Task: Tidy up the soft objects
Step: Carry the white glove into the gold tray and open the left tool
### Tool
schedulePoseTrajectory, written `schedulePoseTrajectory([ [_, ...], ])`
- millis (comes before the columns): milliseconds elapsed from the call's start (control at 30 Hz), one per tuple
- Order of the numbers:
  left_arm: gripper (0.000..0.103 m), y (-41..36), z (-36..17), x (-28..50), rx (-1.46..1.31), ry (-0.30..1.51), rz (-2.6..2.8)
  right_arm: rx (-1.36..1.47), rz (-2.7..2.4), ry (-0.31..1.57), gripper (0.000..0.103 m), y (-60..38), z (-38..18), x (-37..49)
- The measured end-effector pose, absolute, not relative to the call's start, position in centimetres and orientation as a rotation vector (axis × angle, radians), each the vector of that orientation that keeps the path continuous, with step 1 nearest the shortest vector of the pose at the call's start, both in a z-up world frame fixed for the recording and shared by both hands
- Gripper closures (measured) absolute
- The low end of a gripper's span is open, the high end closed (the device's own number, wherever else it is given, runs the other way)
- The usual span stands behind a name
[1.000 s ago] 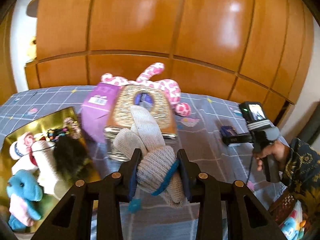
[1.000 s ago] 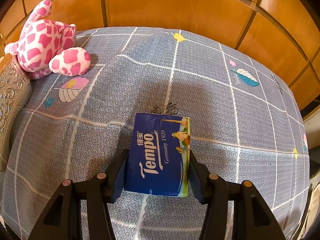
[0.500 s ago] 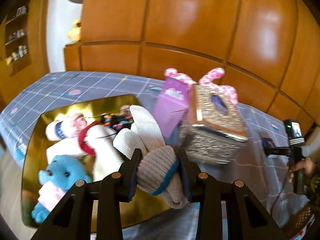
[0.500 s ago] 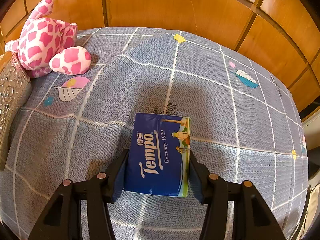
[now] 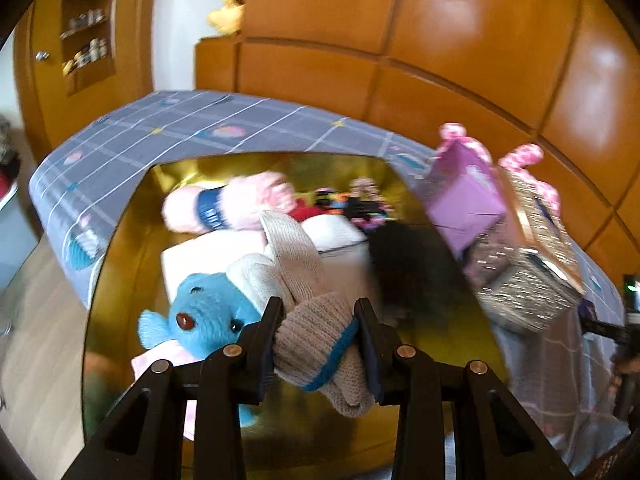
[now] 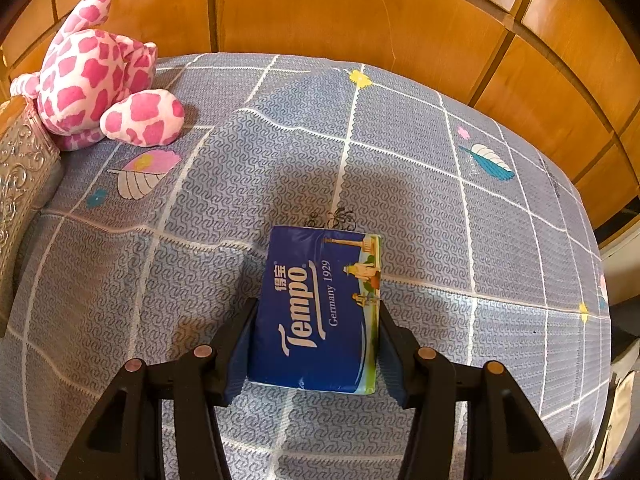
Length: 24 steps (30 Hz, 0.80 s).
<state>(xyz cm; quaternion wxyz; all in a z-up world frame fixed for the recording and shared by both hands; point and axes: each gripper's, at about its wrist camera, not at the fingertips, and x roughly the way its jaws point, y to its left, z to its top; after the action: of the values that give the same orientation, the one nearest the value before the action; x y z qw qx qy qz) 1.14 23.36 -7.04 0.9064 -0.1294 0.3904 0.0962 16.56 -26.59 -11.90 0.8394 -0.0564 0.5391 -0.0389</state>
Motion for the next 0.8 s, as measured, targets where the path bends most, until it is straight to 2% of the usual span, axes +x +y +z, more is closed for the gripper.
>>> schedulePoseTrajectory([
  [200, 0.065, 25.4, -8.5, 2.4, -0.263, 0.853, 0.253, -0.124, -0.087, 1.144, 0.049, -26.6, -11.9, 16.6],
  [367, 0.049, 25.1, -8.0, 2.5, -0.251, 0.852, 0.27, -0.145, -0.097, 1.144, 0.049, -26.2, -11.7, 16.7],
  [500, 0.042, 25.1, -7.6, 2.2, -0.248, 0.842, 0.282, -0.156, -0.104, 1.141, 0.049, -26.0, -11.7, 16.6],
  [567, 0.032, 24.9, -7.0, 1.9, -0.237, 0.824, 0.295, -0.153, -0.106, 1.141, 0.049, -26.0, -11.7, 16.5],
  [800, 0.017, 24.7, -4.5, -0.5, -0.179, 0.739, 0.333, -0.157, -0.113, 1.137, 0.049, -25.7, -11.6, 16.3],
])
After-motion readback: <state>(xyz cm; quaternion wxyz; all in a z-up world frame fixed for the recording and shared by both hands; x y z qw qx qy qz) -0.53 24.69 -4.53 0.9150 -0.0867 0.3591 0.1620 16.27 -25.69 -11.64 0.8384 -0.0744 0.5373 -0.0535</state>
